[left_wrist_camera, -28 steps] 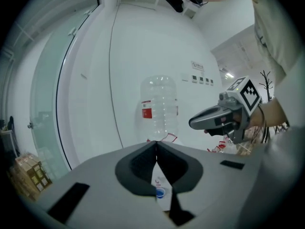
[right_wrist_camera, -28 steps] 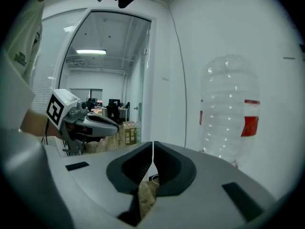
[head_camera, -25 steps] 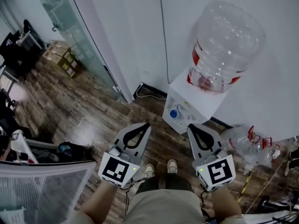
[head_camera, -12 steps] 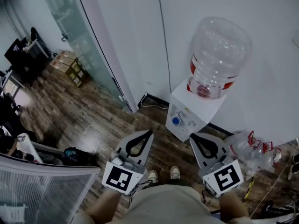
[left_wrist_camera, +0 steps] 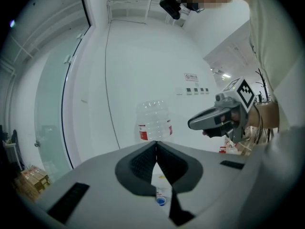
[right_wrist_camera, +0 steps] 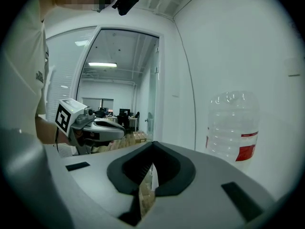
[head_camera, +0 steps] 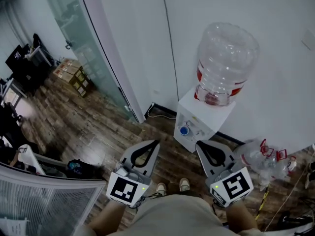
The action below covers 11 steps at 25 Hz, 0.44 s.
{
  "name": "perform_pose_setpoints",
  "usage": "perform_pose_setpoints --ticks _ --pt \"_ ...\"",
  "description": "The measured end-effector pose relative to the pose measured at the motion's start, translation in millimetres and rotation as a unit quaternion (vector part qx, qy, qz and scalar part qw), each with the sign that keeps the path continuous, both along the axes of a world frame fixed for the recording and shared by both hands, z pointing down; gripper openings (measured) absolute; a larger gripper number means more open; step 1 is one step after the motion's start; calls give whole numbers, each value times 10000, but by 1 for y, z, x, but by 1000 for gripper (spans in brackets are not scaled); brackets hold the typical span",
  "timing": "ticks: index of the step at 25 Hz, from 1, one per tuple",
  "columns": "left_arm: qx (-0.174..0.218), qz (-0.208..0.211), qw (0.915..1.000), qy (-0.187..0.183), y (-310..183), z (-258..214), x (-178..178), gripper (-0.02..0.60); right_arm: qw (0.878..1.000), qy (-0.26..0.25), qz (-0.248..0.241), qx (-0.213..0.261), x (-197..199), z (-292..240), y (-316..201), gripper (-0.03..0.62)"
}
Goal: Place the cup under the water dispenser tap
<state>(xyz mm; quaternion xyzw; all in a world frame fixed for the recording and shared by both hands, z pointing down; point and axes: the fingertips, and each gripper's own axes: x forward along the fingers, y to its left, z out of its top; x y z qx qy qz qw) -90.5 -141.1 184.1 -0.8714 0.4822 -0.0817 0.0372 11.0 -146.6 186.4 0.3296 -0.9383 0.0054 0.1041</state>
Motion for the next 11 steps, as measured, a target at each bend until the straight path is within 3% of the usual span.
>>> perform_pose_setpoints --ticks 11 --pt "-260 -45 9995 187 -5 6 -6 6 9995 163 115 237 0 -5 -4 6"
